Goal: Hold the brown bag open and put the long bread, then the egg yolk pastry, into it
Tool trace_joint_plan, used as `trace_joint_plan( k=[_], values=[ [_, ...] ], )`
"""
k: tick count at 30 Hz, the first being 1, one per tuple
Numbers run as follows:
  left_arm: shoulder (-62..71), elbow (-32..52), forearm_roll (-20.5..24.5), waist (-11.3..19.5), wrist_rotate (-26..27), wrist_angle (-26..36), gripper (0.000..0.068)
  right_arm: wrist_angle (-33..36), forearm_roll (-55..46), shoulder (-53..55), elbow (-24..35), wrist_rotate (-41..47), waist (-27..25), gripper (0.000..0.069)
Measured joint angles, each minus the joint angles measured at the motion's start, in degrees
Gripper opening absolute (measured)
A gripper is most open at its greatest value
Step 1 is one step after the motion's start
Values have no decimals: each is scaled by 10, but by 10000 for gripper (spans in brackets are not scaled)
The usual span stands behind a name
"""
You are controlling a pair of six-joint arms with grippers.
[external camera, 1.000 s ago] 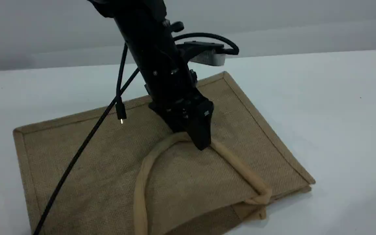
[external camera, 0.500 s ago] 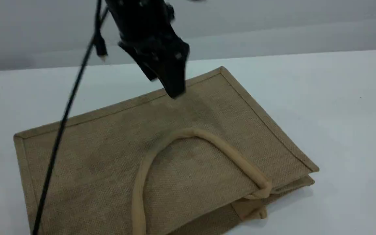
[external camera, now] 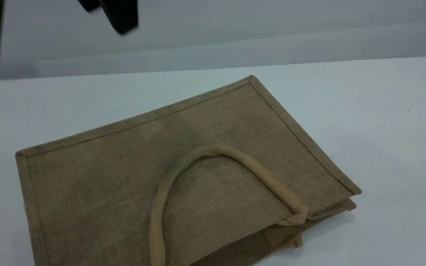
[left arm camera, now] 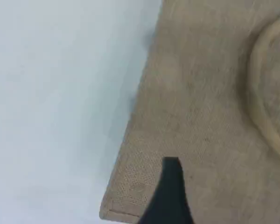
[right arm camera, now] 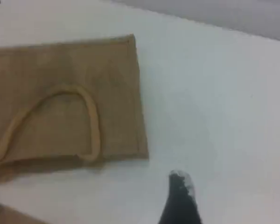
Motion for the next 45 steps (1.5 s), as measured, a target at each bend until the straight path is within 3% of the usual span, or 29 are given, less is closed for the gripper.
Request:
trace_joint_plan(
  k=[8, 14, 18, 23, 30, 36, 45],
  values=[
    [-94, 1, -26, -1, -57, -1, 539, -49, 5, -170, 175, -6, 0, 459],
    [-173, 3, -74, -4, -74, -1, 537, -54, 12, -191, 184, -7, 0, 459],
    [-233, 36, -81, -8, -79, -2, 537, -52, 14, -191, 184, -8, 0, 459],
    [-334, 133, -79, -8, -116, -2, 537, -51, 14, -190, 184, -8, 0, 459],
    [-506, 325, -74, -8, -119, -3, 537, -51, 14, -190, 184, -9, 0, 459],
    [-665, 494, -30, -8, -121, -47, 537, -51, 14, -190, 184, -9, 0, 459],
    [-824, 640, -30, -8, -155, -84, 537, -50, 14, -190, 184, -8, 0, 459]
  ],
)
